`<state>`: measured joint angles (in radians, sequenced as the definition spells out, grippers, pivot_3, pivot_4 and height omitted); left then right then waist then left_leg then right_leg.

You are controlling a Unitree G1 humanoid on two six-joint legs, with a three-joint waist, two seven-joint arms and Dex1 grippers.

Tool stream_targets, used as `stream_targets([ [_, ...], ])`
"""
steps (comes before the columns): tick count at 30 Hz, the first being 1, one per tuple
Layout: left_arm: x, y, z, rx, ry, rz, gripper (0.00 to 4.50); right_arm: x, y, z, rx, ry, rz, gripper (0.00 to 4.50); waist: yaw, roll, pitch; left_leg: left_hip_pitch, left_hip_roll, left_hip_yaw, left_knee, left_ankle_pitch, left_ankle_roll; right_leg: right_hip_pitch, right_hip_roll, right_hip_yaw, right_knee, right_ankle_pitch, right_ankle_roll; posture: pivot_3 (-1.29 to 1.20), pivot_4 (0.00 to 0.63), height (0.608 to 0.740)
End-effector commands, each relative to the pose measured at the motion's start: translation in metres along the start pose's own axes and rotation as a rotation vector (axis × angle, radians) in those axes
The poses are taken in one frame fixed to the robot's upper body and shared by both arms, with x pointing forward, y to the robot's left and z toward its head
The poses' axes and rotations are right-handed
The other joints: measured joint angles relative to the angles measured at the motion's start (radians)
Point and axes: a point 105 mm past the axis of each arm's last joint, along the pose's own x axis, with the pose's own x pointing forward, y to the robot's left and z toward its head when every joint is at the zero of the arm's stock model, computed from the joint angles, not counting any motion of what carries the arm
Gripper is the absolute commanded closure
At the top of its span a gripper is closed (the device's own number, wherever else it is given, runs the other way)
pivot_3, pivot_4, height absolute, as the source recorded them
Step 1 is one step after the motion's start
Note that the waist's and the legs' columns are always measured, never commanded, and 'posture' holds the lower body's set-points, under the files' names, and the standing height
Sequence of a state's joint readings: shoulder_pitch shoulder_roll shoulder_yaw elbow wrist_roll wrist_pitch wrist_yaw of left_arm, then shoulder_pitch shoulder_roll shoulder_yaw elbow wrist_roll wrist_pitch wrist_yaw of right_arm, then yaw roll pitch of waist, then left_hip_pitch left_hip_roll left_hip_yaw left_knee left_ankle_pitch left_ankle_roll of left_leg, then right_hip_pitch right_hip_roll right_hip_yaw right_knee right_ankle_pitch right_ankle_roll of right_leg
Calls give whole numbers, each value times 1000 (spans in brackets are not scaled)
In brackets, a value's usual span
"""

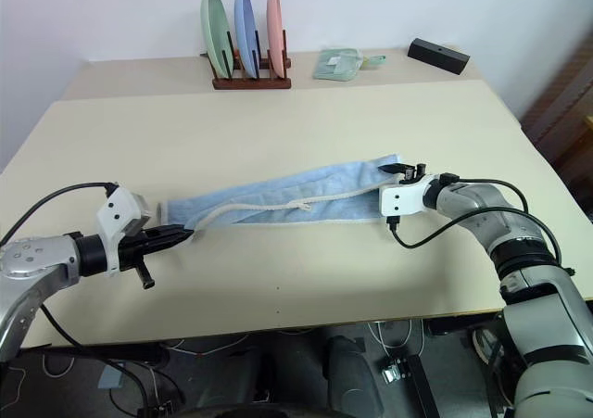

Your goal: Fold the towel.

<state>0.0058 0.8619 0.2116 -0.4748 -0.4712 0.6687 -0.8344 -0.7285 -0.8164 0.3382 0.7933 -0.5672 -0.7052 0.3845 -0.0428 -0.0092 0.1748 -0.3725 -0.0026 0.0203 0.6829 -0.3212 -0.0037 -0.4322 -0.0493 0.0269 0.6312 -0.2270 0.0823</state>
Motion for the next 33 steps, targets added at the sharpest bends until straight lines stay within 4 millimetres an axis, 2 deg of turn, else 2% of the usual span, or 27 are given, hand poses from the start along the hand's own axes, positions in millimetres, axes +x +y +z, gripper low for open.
stream_targets([
  [1, 0, -3, 9, 29, -31, -14, 4500, -3, -26, -4, -42, 20, -95, 1829, 0, 0, 0, 0, 0, 0, 0, 0, 0, 0, 0, 0, 0, 0, 0, 0, 150, 740],
  [5, 2, -4, 11, 31, -36, -17, 4500, 1, -22, -7, -38, 39, -107, 1829, 1, 0, 0, 0, 0, 0, 0, 0, 0, 0, 0, 0, 0, 0, 0, 0, 150, 740],
  [6, 3, -4, 13, 32, -38, -18, 4500, 2, -21, -8, -36, 41, -110, 2061, 1, 0, 0, 0, 0, 0, 0, 0, 0, 0, 0, 0, 0, 0, 0, 0, 150, 740],
  [8, 3, -5, 15, 33, -41, -18, 4500, 3, -21, -9, -36, 47, -114, 2594, 1, 0, 0, 0, 0, 0, 0, 0, 0, 0, 0, 0, 0, 0, 0, 0, 150, 740],
  [10, 2, -5, 15, 32, -41, -17, 4500, 3, -23, -10, -40, 53, -137, 3628, -1, 0, 0, 0, 0, 0, 0, 0, 0, 0, 0, 0, 0, 0, 0, 0, 150, 740],
  [12, 2, -6, 15, 30, -38, -17, 4500, 3, -25, -10, -42, 53, -148, 4462, -1, 0, 0, 0, 0, 0, 0, 0, 0, 0, 0, 0, 0, 0, 0, 0, 150, 740],
  [19, -3, -2, 13, 34, -30, 14, 4500, -2, -30, -5, -10, 12, -146, 4462, -1, 0, 0, 0, 0, 0, 0, 0, 0, 0, 1, 0, 0, 0, 0, 0, 150, 740],
  [22, -13, 4, 9, 45, -3, 35, 4500, -18, -23, 9, 90, -102, -10, 4462, 0, 0, 0, 0, 0, 0, 0, 0, 0, 0, 1, 0, 0, 0, 0, 0, 150, 740],
  [25, -19, 9, 5, 61, 14, 53, 4500, -31, -19, 17, 157, -146, 107, 4462, 3, 0, 0, 0, 0, -1, 0, 0, 0, 1, 0, 0, -1, 0, 0, 0, 150, 740],
  [30, -14, 24, 7, 111, -5, 107, 4500, -28, -40, 20, 128, -125, 54, 4462, -1, 0, 0, 3, 0, -1, 1, 0, 0, 3, -1, 0, 0, 0, 0, 0, 150, 740],
  [31, -10, 34, 10, 157, -17, 153, 4500, -24, -52, 21, 116, -118, 7, 4462, 0, 0, 0, 3, 0, -1, 1, 0, 0, 3, -1, 0, 0, 0, 0, 0, 150, 740],
  [32, -2, 64, 27, 208, -79, 279, 4500, -19, -81, 16, 90, -74, -107, 4462, 2, 1, 0, 3, 0, -1, 0, 0, 0, 3, -1, -1, 0, 0, 0, 0, 150, 740],
  [33, 3, 84, 42, 244, -123, 364, 4500, -16, -102, 14, 69, -44, -191, 4462, 7, 2, 1, 4, 0, -1, 0, 0, 0, 3, -1, -1, 1, 0, 0, 0, 150, 740],
])
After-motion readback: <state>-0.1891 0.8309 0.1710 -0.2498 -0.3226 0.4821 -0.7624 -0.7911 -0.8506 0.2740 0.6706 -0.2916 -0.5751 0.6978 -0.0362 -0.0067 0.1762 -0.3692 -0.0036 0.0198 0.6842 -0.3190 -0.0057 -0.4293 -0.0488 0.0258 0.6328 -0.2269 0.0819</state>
